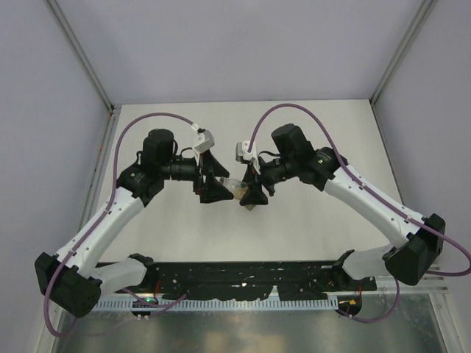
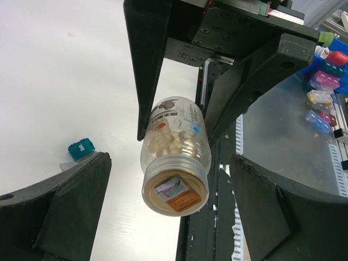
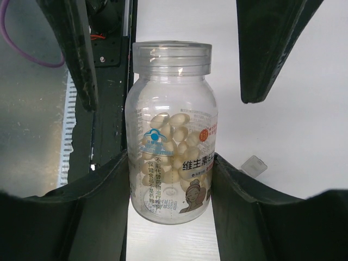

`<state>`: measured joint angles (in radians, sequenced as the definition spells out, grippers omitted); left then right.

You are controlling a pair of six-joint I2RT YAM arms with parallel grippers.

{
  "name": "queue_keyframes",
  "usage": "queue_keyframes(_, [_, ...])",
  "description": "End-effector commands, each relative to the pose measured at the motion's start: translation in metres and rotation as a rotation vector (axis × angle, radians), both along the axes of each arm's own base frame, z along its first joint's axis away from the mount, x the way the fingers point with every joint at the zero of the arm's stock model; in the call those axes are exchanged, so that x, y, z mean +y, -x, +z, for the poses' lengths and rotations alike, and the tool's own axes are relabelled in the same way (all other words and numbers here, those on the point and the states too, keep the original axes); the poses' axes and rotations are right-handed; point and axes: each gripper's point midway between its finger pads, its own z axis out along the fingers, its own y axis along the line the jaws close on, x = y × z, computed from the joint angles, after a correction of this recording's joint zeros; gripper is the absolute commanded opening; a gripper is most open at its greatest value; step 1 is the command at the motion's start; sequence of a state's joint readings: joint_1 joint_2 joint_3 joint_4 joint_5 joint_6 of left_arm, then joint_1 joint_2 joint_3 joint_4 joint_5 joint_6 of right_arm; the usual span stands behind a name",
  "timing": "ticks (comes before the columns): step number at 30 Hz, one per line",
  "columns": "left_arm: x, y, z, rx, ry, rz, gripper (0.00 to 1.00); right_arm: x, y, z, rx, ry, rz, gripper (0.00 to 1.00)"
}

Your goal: Sort the pills into containers

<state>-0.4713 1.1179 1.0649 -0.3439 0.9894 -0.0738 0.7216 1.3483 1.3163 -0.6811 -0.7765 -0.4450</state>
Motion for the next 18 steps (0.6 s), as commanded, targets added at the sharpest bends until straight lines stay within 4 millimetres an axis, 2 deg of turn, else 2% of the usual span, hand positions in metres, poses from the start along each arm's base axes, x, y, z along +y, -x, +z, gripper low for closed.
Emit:
queue_keyframes(1, [-0.012, -0.001, 0.003, -0.035, 0.009, -0.010, 0.93, 0.002, -0.001, 0.025, -0.065, -0.068, -0.002, 0.06])
queue_keyframes(8, [-0.019, -0.002, -0.006, -0.021, -0.013, -0.015, 0.86, 0.001, -0.002, 0.025, -0.072, -0.068, -0.011, 0.06])
queue_keyframes(16, [-0.023, -0.001, -0.004, -0.015, -0.012, -0.028, 0.74, 0.001, -0.001, 0.025, -0.071, -0.069, -0.009, 0.06])
queue_keyframes(18, [-0.025, -0.001, -0.005, -0.004, -0.013, -0.035, 0.67, 0.001, -0.002, 0.023, -0.069, -0.066, -0.010, 0.06])
